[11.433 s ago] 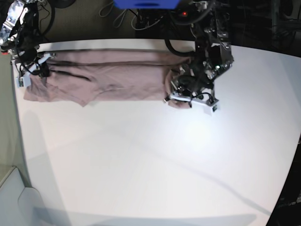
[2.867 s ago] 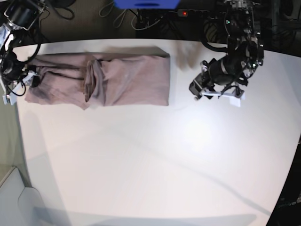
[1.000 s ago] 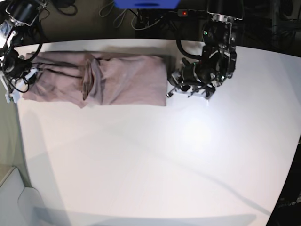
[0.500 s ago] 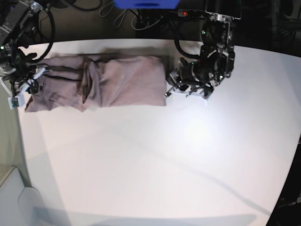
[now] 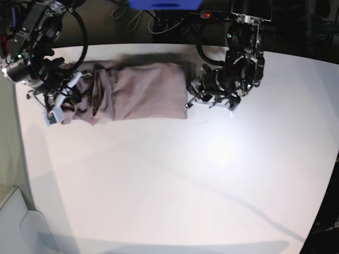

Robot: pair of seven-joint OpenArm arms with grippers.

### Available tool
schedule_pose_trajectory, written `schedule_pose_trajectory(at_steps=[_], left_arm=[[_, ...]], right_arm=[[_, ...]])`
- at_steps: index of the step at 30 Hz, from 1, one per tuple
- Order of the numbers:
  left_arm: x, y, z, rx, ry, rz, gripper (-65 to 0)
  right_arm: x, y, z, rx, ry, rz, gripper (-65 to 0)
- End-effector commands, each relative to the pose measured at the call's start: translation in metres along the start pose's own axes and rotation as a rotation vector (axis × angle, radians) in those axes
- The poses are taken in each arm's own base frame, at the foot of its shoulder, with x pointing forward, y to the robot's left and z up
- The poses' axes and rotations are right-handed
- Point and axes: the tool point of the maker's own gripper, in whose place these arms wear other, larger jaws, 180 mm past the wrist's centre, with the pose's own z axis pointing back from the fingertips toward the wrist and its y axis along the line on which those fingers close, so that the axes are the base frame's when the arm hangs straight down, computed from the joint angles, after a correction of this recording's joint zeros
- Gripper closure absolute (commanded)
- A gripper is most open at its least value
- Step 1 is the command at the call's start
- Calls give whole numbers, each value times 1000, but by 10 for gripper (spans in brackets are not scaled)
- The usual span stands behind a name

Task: Layout the t-shirt on the table in an organized manner, then fold the t-shirt properly
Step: 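Fold the held end with the right gripper over toward the left gripper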

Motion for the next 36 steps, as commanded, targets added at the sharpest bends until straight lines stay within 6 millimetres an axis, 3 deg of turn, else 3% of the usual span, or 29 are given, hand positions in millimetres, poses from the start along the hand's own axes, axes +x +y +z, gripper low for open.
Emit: schedule_pose_trajectory(at_steps=[1, 10, 21, 25, 30, 36], left_arm=[[-3, 5, 1, 21, 9, 11, 0], [-4, 6, 0, 23, 8, 12, 0], [-5, 3, 0, 16, 10, 16, 0], [3, -9, 13, -21, -25, -5, 0], [10, -20, 30, -60, -78, -38, 0], [19, -10, 35, -33, -98, -61, 0]], right_arm=[[17, 6, 3, 23, -61, 21, 0], [55, 75, -14, 223, -128, 150, 0], [69, 156, -22, 428, -136, 341, 0], [80, 165, -23, 446, -160, 352, 0], [74, 166, -34, 465, -124, 327, 0], [71, 184, -34, 509, -116, 363, 0]])
